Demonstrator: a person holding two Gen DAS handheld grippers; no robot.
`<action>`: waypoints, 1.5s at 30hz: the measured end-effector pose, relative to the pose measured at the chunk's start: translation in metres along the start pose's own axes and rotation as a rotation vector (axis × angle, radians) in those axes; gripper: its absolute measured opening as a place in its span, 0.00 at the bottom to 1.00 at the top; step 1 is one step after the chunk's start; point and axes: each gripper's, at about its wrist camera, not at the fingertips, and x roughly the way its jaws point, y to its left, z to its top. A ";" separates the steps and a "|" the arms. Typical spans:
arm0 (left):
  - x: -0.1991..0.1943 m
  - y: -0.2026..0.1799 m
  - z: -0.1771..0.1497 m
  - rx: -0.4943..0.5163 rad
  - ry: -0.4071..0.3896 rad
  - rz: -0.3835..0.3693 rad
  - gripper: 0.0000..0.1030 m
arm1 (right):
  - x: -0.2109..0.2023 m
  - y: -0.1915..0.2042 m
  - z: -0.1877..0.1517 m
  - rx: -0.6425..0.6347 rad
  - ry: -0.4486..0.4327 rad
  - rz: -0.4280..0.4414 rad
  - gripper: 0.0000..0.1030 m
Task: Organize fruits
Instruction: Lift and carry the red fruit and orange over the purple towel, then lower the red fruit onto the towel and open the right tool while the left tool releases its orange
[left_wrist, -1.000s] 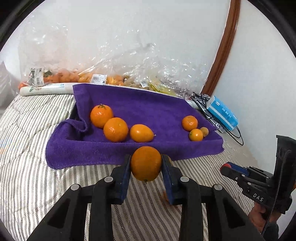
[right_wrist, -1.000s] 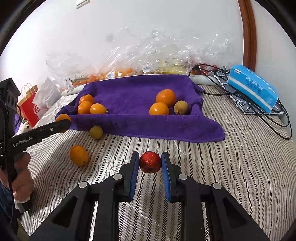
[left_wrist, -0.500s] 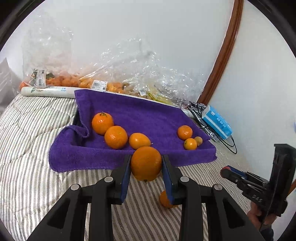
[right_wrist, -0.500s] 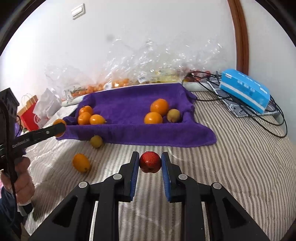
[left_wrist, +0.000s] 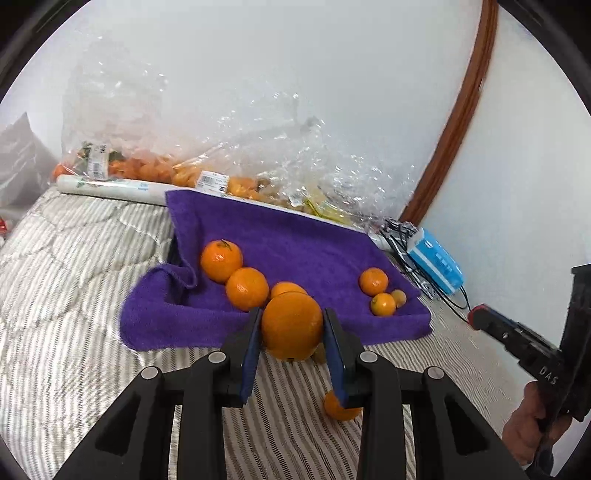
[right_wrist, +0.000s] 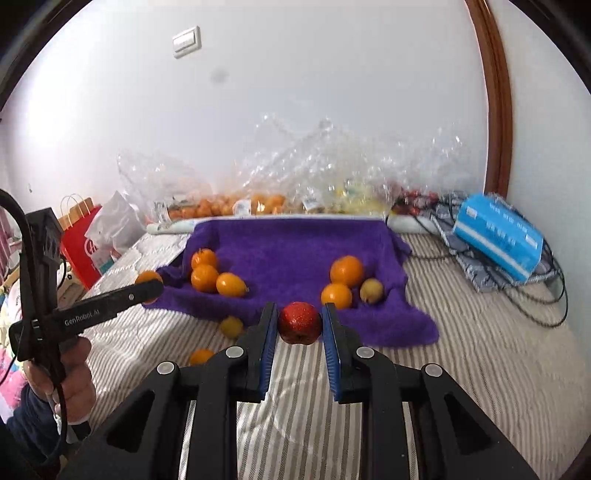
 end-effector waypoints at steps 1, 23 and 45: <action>-0.002 0.000 0.003 -0.002 -0.002 0.007 0.30 | -0.001 0.002 0.004 -0.007 -0.008 0.000 0.23; -0.011 0.033 0.087 -0.024 -0.101 0.151 0.30 | 0.043 0.016 0.080 -0.032 -0.111 0.071 0.23; 0.073 0.052 0.049 -0.030 0.096 0.113 0.30 | 0.152 -0.014 0.034 0.011 0.147 0.076 0.23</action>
